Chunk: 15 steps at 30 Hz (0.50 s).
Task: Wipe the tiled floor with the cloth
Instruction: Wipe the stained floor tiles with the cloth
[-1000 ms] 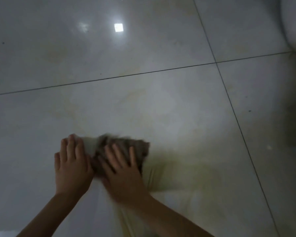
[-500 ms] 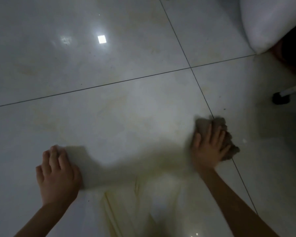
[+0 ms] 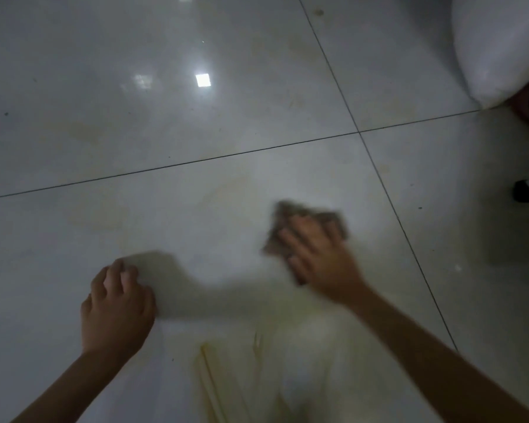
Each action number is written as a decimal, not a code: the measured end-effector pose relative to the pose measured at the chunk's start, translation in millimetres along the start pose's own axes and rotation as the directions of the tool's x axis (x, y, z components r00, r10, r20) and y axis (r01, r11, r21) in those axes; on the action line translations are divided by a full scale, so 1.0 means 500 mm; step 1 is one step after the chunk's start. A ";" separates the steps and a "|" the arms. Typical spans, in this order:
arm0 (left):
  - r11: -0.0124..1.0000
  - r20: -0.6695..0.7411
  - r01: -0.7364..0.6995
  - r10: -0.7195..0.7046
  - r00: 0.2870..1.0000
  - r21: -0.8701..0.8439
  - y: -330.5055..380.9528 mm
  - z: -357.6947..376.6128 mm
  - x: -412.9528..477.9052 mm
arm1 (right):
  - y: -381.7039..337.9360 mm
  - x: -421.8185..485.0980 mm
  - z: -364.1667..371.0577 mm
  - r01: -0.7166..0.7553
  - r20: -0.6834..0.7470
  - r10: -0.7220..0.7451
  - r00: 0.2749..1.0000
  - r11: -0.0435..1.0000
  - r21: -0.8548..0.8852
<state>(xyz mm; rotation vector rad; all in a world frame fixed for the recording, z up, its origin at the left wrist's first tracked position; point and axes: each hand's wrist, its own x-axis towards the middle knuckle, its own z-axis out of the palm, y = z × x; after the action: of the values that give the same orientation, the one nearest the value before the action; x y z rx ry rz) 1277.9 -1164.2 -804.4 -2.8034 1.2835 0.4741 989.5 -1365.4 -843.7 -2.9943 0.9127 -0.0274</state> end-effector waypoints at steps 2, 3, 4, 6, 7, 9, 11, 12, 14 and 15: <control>1.000 0.027 -0.020 0.020 0.999 0.001 -0.014 -0.004 0.003 | 0.126 -0.013 -0.012 -0.252 0.058 0.255 0.965 0.966 -0.060; 0.999 0.033 -0.030 0.030 0.999 -0.013 -0.021 -0.007 0.005 | 0.167 -0.008 -0.015 -0.390 0.077 0.392 0.917 0.920 -0.045; 0.998 0.033 -0.042 0.043 0.999 -0.036 -0.028 -0.012 0.005 | 0.191 0.008 -0.015 -0.535 0.093 0.532 0.841 0.845 -0.001; 0.993 0.023 -0.074 0.077 0.997 -0.089 -0.044 -0.018 0.006 | 0.182 0.081 -0.011 -0.758 0.152 0.742 0.652 0.645 0.103; 0.989 0.021 -0.087 0.090 0.996 -0.118 -0.054 -0.019 0.005 | 0.155 0.131 -0.007 -0.810 0.163 0.793 0.587 0.572 0.130; 0.982 0.020 -0.091 0.096 0.995 -0.167 -0.079 -0.020 0.001 | 0.058 0.233 0.006 -0.817 0.146 0.804 0.576 0.558 0.147; 0.982 0.006 -0.058 0.060 0.998 -0.181 -0.110 -0.021 -0.006 | -0.084 0.316 0.019 -0.720 0.117 0.711 0.693 0.676 0.158; 0.984 0.001 -0.024 0.025 1.000 -0.176 -0.129 -0.021 -0.012 | -0.168 0.345 0.023 -0.633 0.086 0.628 0.773 0.756 0.169; 0.987 0.009 0.061 -0.060 0.998 -0.148 -0.171 -0.021 -0.027 | -0.342 0.368 0.028 -0.404 0.001 0.412 0.911 0.892 0.202; 0.985 0.017 0.107 -0.105 0.994 -0.132 -0.195 -0.021 -0.037 | -0.425 0.363 0.029 -0.258 -0.024 0.270 0.963 0.942 0.215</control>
<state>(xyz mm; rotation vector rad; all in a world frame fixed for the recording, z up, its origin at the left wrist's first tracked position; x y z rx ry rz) 1341.6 -1087.9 -799.6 -2.9547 1.1336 0.5879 1259.0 -1290.2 -852.6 -2.6673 1.2256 -0.1892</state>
